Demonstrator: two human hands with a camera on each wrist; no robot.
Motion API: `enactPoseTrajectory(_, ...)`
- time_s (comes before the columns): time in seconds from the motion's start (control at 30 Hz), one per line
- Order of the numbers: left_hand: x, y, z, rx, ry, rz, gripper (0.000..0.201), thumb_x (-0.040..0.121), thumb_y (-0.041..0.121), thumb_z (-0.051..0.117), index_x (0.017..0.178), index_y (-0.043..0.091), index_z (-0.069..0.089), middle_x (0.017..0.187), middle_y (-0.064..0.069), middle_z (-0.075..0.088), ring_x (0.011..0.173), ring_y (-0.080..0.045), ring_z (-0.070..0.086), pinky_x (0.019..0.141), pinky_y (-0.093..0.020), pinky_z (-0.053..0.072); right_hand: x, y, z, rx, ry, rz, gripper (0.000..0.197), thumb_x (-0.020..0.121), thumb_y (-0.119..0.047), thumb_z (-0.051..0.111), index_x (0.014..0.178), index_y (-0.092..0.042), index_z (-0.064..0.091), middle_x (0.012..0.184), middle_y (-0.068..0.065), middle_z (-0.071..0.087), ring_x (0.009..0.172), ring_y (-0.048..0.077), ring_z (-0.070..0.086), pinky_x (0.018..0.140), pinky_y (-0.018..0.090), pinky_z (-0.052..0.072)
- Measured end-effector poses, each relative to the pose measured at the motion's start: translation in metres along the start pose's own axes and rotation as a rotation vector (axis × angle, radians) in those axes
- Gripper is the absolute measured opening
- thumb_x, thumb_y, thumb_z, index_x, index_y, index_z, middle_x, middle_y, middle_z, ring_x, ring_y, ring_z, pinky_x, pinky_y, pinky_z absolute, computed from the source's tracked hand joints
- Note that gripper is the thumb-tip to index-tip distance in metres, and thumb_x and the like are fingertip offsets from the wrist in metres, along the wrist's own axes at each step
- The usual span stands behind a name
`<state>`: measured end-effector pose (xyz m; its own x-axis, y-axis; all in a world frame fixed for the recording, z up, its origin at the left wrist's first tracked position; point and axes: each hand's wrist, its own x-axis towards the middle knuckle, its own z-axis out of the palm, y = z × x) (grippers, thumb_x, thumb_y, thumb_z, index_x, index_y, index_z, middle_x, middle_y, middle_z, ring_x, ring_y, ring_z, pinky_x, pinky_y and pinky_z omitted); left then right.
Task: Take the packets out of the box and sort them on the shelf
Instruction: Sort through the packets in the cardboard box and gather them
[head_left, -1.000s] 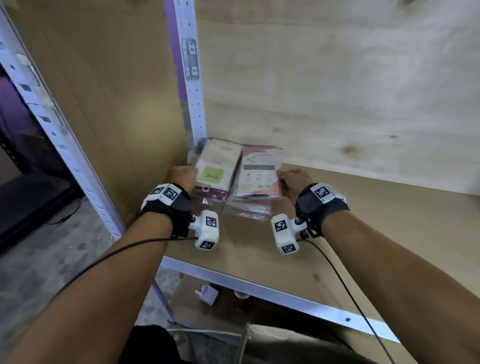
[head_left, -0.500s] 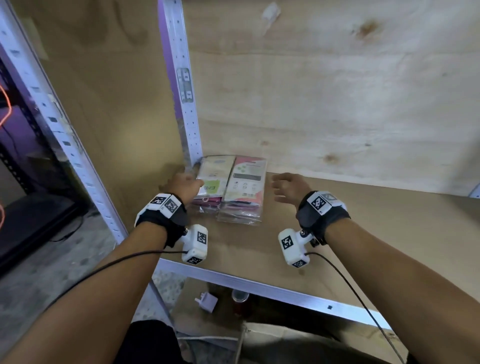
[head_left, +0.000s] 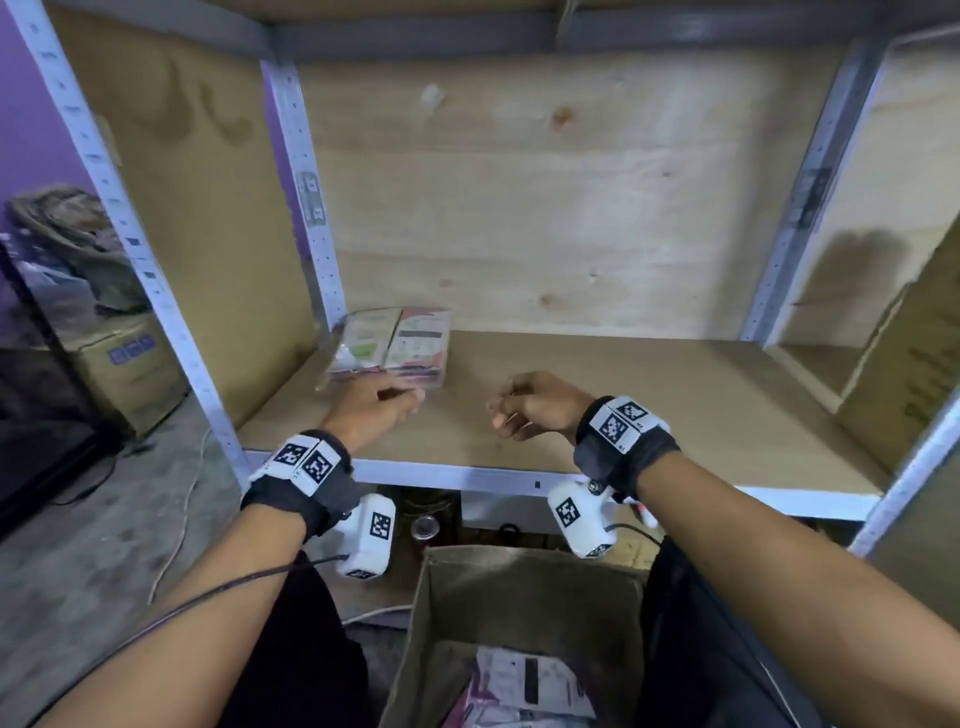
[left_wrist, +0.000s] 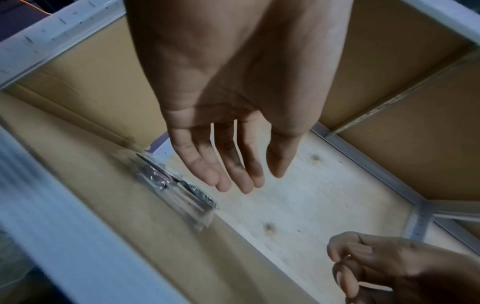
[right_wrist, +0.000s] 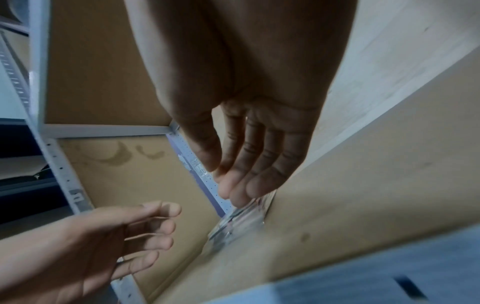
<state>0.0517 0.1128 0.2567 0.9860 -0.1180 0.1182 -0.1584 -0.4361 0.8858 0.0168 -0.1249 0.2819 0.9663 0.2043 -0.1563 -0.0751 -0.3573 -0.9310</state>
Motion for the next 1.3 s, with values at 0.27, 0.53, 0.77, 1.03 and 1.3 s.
enactPoseTrajectory(0.27, -0.072, -0.021, 0.066, 0.093, -0.239, -0.043, 0.006, 0.092, 0.024, 0.068, 0.089, 0.022, 0.072, 0.079, 0.003, 0.071, 0.066, -0.011, 0.062, 0.061, -0.013, 0.049, -0.073, 0.062, 0.013, -0.156, -0.061, 0.060, 0.007, 0.098, -0.008, 0.054, 0.092, -0.006, 0.056, 0.079, 0.012, 0.065, 0.060, 0.020, 0.062, 0.052, 0.023, 0.051)
enactPoseTrajectory(0.53, -0.092, -0.058, 0.130, 0.225, -0.383, -0.124, 0.015, 0.091, 0.024, 0.067, 0.095, 0.013, 0.075, 0.081, -0.001, 0.074, 0.071, -0.014, 0.068, 0.072, -0.024, 0.057, -0.096, 0.134, 0.016, -0.202, -0.040, 0.215, 0.017, 0.096, -0.001, 0.050, 0.084, -0.010, 0.058, 0.091, 0.021, 0.067, 0.064, 0.023, 0.063, 0.056, 0.027, 0.053)
enactPoseTrajectory(0.77, -0.097, -0.098, 0.176, 0.253, -0.489, -0.261, 0.017, 0.095, 0.019, 0.063, 0.103, 0.006, 0.071, 0.076, -0.001, 0.068, 0.060, -0.011, 0.059, 0.052, -0.018, 0.047, -0.080, 0.195, 0.029, -0.214, -0.100, 0.347, 0.021, 0.097, 0.002, 0.044, 0.085, -0.009, 0.058, 0.078, 0.010, 0.066, 0.064, 0.020, 0.063, 0.060, 0.028, 0.053)
enactPoseTrajectory(1.03, -0.094, -0.151, 0.214, 0.401, -0.641, -0.385, 0.027, 0.094, 0.029, 0.064, 0.104, 0.007, 0.075, 0.095, -0.009, 0.076, 0.086, -0.027, 0.072, 0.083, -0.038, 0.061, -0.044, 0.273, 0.063, -0.198, -0.203, 0.461, 0.020, 0.097, 0.000, 0.045, 0.090, -0.009, 0.060, 0.074, 0.010, 0.067, 0.051, 0.014, 0.067, 0.050, 0.026, 0.054)
enactPoseTrajectory(1.3, -0.091, -0.199, 0.235, 0.390, -0.734, -0.608, 0.026, 0.101, 0.013, 0.053, 0.112, -0.003, 0.070, 0.106, -0.020, 0.070, 0.073, -0.022, 0.064, 0.057, -0.023, 0.051, -0.021, 0.329, 0.086, -0.261, -0.272, 0.606, 0.017, 0.096, -0.005, 0.048, 0.091, -0.008, 0.063, 0.086, 0.013, 0.070, 0.067, 0.024, 0.066, 0.066, 0.035, 0.058)
